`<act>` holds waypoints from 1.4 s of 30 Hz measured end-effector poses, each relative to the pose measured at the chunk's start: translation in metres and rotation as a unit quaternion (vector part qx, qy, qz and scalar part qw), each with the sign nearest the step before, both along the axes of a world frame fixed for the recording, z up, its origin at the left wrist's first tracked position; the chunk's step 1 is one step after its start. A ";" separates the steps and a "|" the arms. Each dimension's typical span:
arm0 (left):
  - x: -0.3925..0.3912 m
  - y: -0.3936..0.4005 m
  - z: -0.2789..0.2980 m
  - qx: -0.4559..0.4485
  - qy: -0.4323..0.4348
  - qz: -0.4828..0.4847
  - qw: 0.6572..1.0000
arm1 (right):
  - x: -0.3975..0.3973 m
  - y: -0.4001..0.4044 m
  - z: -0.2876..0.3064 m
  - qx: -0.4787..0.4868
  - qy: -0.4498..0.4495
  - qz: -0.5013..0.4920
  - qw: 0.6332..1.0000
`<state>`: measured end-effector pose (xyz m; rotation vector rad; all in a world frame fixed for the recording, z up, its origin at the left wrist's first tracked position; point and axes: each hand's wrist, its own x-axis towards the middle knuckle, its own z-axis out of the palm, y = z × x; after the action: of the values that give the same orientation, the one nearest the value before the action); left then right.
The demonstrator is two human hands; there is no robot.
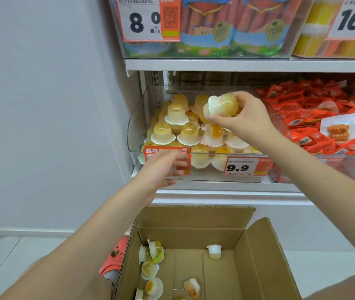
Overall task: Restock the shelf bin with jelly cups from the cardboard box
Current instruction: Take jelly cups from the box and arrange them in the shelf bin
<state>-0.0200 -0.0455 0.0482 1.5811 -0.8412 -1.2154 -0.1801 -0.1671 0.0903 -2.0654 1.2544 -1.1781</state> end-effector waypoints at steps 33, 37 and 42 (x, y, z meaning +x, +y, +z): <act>0.012 0.033 -0.074 -0.045 -0.406 -0.259 0.875 | -0.010 0.055 -0.079 -0.256 0.209 0.141 0.933; -0.001 0.047 -0.165 0.090 -0.460 -0.391 0.792 | -0.034 0.087 -0.177 -0.080 0.412 0.265 0.868; -0.025 0.052 -0.269 0.201 -0.450 -0.462 0.737 | -0.044 0.101 -0.293 0.263 0.505 0.246 0.784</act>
<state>-0.0446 0.0063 -0.2207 2.2386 -2.3372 -1.2749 -0.2237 -0.0665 -0.2030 -2.3311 1.0848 0.5958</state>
